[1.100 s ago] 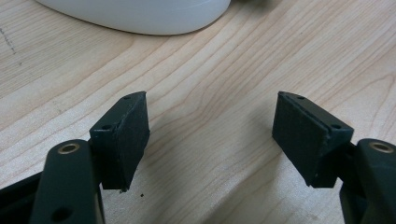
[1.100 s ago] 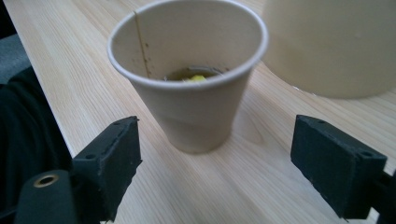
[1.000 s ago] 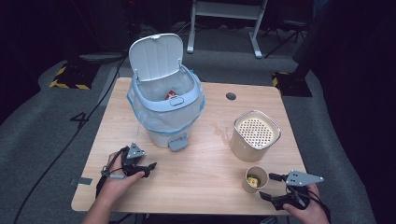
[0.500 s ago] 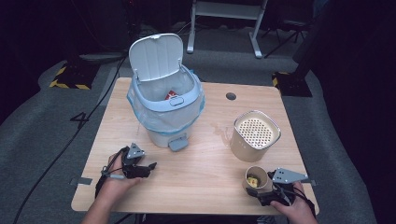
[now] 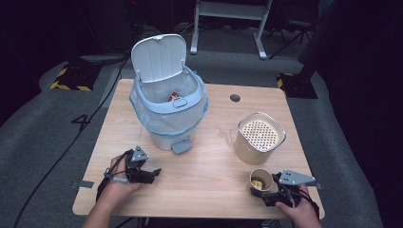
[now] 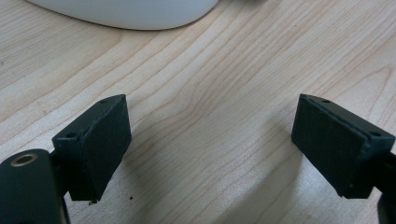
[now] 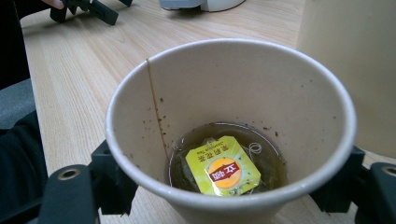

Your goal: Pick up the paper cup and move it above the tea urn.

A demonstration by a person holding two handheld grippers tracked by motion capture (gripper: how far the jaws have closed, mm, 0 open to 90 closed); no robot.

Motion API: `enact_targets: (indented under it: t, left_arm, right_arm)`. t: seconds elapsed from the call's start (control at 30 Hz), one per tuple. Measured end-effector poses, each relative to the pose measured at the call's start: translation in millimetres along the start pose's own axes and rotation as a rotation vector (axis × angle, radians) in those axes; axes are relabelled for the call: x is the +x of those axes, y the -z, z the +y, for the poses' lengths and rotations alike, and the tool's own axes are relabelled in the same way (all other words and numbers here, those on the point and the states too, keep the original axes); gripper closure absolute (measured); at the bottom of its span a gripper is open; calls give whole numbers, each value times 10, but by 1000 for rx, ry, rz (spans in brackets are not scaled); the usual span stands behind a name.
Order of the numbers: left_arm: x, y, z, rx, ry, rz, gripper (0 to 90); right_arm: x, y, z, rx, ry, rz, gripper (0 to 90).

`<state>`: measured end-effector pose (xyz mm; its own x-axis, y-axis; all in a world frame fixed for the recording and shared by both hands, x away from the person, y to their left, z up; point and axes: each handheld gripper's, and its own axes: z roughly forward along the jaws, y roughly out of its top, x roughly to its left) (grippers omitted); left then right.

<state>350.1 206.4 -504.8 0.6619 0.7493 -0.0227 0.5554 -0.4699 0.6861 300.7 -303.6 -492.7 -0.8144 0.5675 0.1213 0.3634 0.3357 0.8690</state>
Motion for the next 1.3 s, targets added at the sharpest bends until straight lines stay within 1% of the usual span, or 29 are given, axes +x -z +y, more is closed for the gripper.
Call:
enact_targets:
  t: [0.2,0.23,0.33,0.47,0.53,0.6,0.63,0.67,0.73,0.8,0.9,0.93,1.0,1.03,1.1,1.13,1.17,1.23,1.27,1.3]
  left_arm:
    - [0,0,0,0,0,0,121]
    - [0,0,0,1,-1,-1,118]
    - [-3,-5,2,3,-4,-4,103]
    - [-4,-7,2,3,-6,-6,99]
    - [-3,-7,2,4,-6,-6,99]
    - [-2,-6,4,8,-8,-10,88]
    - [-3,-11,6,10,-18,-11,79]
    - [-3,-11,6,10,-18,-11,76]
    - [-5,-12,5,9,-15,-13,76]
    - [-4,-12,5,9,-15,-13,76]
    - [-5,-12,6,10,-15,-13,75]
    - [-4,-13,6,9,-14,-14,75]
    - [-4,-13,6,9,-14,-14,74]
    - [-5,-12,6,10,-15,-12,74]
    - [-5,-12,6,10,-15,-12,75]
    - [-5,-12,6,10,-15,-12,74]
    - [-4,-13,6,9,-15,-13,74]
    - [-3,-12,7,11,-15,-13,75]
    - [-4,-13,6,9,-14,-13,74]
    - [-3,-13,6,9,-14,-13,74]
  right_arm:
    - [-1,9,6,4,10,1,263]
    - [0,22,23,5,21,-4,266]
    - [2,43,47,-2,23,-5,267]
    - [11,91,117,-5,31,-2,268]
    - [16,131,190,-9,30,3,268]
    - [15,139,210,-10,33,2,268]
    - [16,167,275,-6,38,3,268]
    - [16,167,275,-6,38,3,268]
    - [13,204,369,-6,40,6,268]
    - [11,215,395,-4,42,3,268]
    - [0,266,516,-4,33,6,270]
    - [-7,303,602,-8,26,12,270]
    - [-10,317,637,-9,29,13,270]
    - [-22,352,734,-12,36,15,271]
    - [-40,375,813,-18,41,19,271]
    - [-40,375,813,-18,41,19,271]
    - [-48,386,852,-20,42,19,271]
    - [-65,409,931,-25,48,19,271]
    - [-80,433,1009,-28,53,19,271]
    - [-80,433,1009,-28,53,19,271]
